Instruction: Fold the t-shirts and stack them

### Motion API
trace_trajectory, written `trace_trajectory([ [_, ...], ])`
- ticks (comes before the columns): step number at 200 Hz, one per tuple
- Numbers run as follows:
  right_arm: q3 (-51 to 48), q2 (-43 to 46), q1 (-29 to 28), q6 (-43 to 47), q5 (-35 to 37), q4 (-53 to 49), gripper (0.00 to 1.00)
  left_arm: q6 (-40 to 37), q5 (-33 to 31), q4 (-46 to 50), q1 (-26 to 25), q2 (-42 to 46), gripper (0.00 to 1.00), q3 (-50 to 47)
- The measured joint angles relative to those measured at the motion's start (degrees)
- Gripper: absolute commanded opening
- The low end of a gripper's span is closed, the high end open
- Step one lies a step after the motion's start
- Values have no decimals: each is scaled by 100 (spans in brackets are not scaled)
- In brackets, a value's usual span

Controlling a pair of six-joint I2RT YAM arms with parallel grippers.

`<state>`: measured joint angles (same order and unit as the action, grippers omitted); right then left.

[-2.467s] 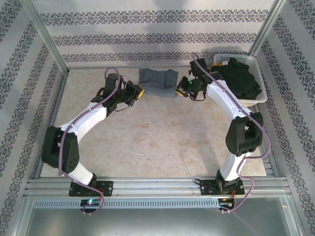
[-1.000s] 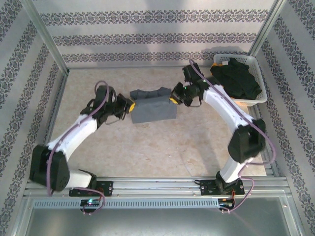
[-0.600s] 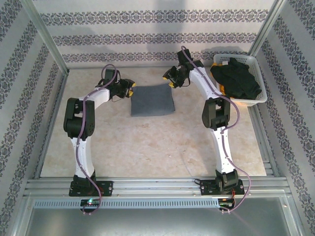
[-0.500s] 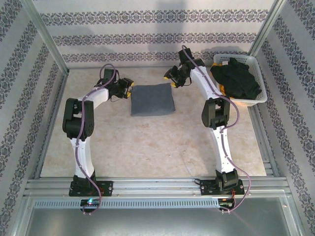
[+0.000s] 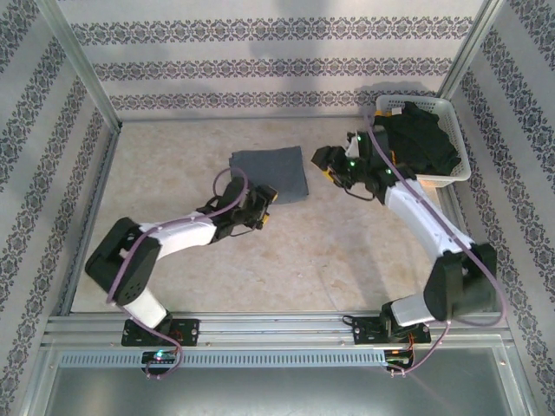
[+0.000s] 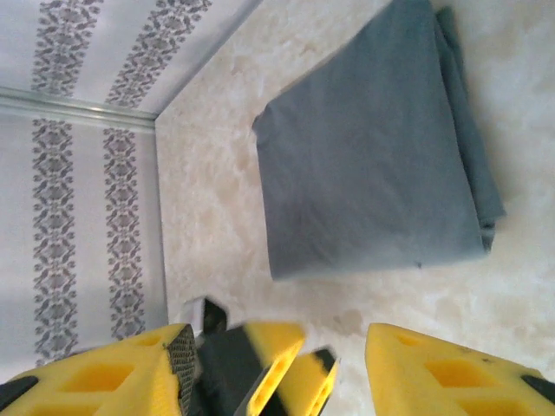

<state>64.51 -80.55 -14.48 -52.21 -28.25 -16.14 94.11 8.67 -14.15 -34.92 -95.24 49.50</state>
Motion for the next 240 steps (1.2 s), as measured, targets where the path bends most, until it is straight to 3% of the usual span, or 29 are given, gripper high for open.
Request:
trace_trajectory([
  [31,-848,603,0,-168,-122,149,56,579,-708,-911,-116,-968,68,87],
  [51,-1016,898,2,-170,-146,122,56,804,-1069,-1357,-181,-1381,63,264],
  [72,-1047,1119,2,-179,-210,122,56,1012,-1338,-1987,-186,-1996,43,660],
  [92,-1064,1224,2,-214,-273,125,55,1220,-1611,-2406,-201,-2354,14,756],
  [102,-1069,1248,2,-238,-282,120,55,1316,-1718,-2564,-186,-2529,5,776],
  [111,-1069,1257,2,-260,-291,118,55,1331,-1755,-2704,-177,-2597,0,776],
  [137,-1069,1259,2,-295,-291,74,55,1344,-1757,-2883,109,-2592,0,688],
  [152,-1069,1259,2,-299,-291,52,55,1248,-1574,-2900,522,-2459,0,505],
  [177,-1069,1250,2,-317,-289,55,54,863,-866,-2892,1626,-2129,0,179],
  [240,-981,763,-286,-334,-264,188,54,-673,1744,-2839,4690,-2326,0,393],
])
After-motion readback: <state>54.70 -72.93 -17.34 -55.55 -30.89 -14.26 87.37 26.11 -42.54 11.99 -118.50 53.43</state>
